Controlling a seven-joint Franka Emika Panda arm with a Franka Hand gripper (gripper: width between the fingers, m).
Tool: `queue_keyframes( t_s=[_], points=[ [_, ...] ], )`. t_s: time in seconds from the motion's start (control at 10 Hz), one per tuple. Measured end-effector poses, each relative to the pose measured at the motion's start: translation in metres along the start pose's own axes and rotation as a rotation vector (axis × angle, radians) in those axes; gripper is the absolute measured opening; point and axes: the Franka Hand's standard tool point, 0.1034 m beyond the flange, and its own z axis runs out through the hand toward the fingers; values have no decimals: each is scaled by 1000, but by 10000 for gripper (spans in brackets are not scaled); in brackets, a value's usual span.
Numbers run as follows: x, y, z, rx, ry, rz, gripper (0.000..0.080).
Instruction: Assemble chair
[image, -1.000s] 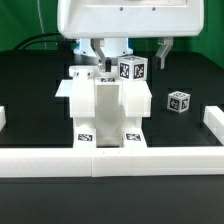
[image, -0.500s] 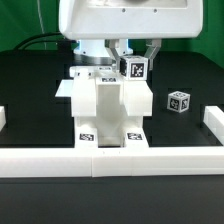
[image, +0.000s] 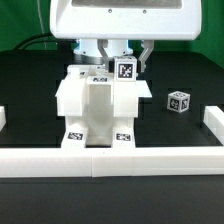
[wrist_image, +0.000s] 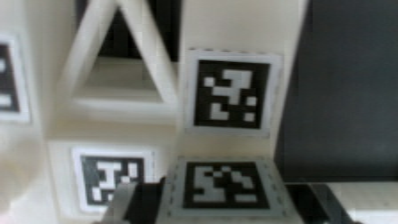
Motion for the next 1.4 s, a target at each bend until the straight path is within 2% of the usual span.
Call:
queue_keyframes(
  t_s=[0.2, 0.3, 0.5, 0.8, 1.1, 1.3, 1.4],
  points=[
    [1, 1, 1, 20, -16, 282, 273],
    [2, 1, 3, 21, -19, 430, 273],
    [4, 1, 7, 9, -42, 632, 273],
    [4, 0, 7, 12, -44, 823, 273],
    [4, 1, 7, 39, -56, 1075, 273],
    [4, 1, 7, 38, -56, 1098, 273],
    [5, 0, 6, 39, -55, 1097, 347]
  ],
)
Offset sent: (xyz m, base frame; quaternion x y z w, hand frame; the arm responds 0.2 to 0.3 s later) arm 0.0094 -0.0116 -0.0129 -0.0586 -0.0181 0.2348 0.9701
